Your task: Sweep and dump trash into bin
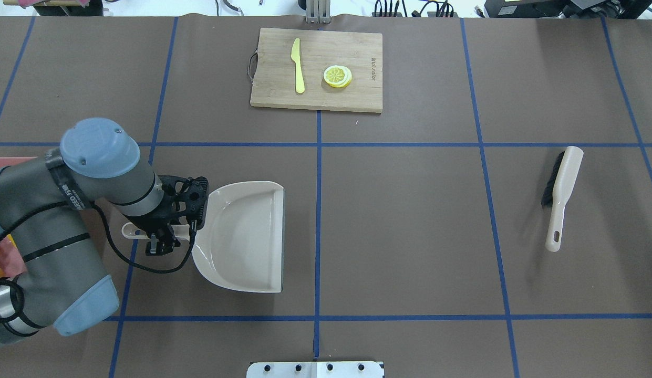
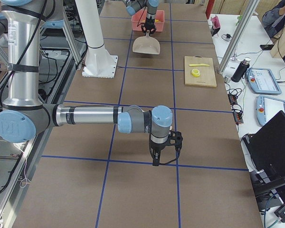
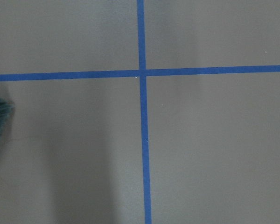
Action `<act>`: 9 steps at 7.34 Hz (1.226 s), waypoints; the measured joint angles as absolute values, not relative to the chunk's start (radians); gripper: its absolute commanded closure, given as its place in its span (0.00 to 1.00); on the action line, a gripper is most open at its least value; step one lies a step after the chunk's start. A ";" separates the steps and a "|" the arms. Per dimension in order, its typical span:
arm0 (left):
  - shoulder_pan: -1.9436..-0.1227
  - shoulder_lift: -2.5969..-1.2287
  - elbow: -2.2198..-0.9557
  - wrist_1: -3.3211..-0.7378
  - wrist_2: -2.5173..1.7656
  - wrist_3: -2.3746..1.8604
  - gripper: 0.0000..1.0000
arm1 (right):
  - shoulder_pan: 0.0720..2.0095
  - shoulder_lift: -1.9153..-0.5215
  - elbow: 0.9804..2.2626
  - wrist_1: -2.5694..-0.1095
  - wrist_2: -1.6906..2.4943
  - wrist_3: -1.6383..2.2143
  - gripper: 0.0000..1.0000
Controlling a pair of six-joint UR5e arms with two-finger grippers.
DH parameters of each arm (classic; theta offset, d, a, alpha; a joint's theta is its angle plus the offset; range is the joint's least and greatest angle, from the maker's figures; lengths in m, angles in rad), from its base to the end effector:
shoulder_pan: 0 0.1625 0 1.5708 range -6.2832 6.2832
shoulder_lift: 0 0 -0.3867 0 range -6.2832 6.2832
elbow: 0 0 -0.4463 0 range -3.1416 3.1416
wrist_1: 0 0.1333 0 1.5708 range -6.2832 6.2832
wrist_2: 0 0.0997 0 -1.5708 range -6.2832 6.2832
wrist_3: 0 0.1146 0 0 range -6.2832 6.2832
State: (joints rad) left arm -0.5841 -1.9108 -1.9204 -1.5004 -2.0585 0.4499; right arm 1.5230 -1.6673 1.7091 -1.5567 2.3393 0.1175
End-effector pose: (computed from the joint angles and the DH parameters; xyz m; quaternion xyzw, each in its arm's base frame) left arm 0.4677 -0.4046 0.2677 0.2241 0.3001 0.6637 0.6475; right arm 0.0291 -0.5148 0.6054 -0.0051 -0.3756 0.0218 0.9265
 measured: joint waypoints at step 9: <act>-0.571 -1.926 -1.900 -1.608 -2.056 0.403 0.01 | 1.543 -1.724 1.709 -1.554 2.320 0.118 0.00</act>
